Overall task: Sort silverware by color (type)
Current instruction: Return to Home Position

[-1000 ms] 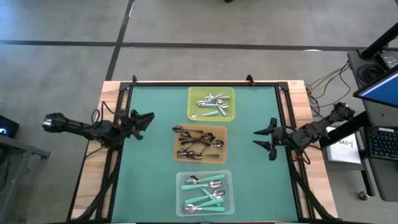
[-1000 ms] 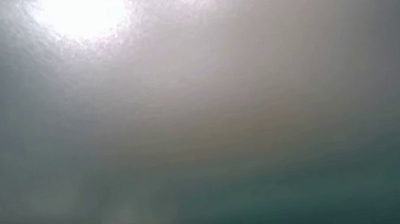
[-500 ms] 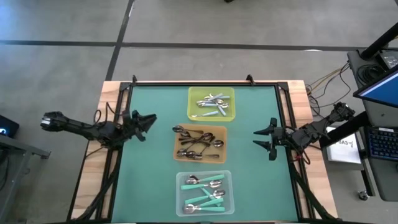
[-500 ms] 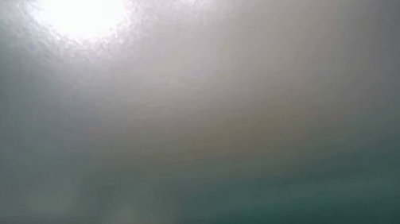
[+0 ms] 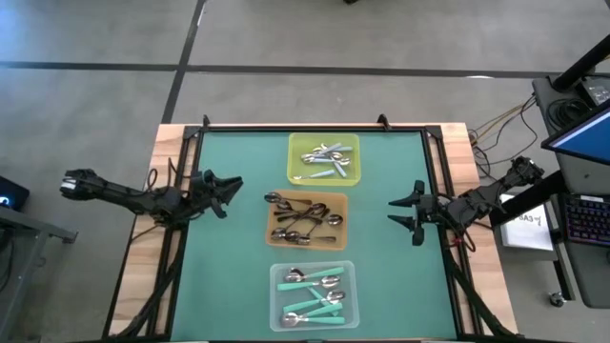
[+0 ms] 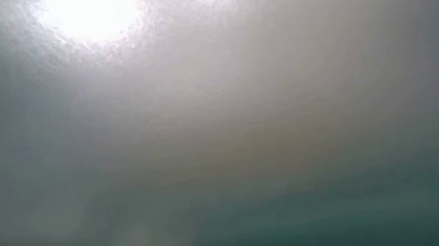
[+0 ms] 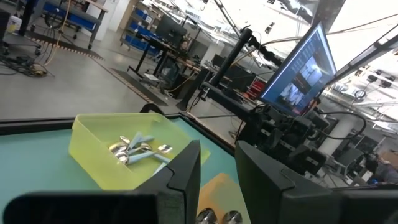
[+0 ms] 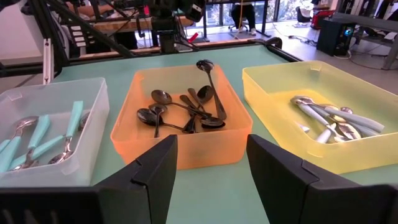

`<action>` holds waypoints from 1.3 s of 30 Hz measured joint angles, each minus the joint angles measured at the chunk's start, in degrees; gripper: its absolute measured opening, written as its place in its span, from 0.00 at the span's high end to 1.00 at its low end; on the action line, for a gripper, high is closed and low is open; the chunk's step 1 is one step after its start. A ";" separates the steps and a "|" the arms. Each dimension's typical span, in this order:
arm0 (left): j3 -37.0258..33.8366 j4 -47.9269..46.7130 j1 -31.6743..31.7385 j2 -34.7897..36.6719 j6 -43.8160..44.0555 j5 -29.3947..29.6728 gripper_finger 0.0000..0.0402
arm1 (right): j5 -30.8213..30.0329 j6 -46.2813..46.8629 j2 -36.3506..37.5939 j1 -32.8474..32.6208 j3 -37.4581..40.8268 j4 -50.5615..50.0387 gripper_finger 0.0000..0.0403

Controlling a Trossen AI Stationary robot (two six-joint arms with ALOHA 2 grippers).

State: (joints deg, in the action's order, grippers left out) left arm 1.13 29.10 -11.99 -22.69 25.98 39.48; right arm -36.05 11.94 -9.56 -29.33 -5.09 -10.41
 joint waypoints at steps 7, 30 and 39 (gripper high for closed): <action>0.00 0.00 0.00 -1.44 0.02 -0.01 0.79 | 0.00 0.00 0.00 0.00 -0.01 -0.01 0.54; 0.00 0.00 -0.02 -5.72 0.02 -0.02 0.79 | 0.00 0.00 0.00 -0.01 0.00 -0.02 0.54; 0.00 -0.01 0.00 -7.42 0.02 -0.02 0.79 | 0.00 0.00 0.00 -0.01 0.00 0.00 0.54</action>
State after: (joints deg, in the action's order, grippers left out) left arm 1.13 29.09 -11.99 -30.11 26.00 39.46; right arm -36.05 11.94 -9.56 -29.34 -5.10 -10.41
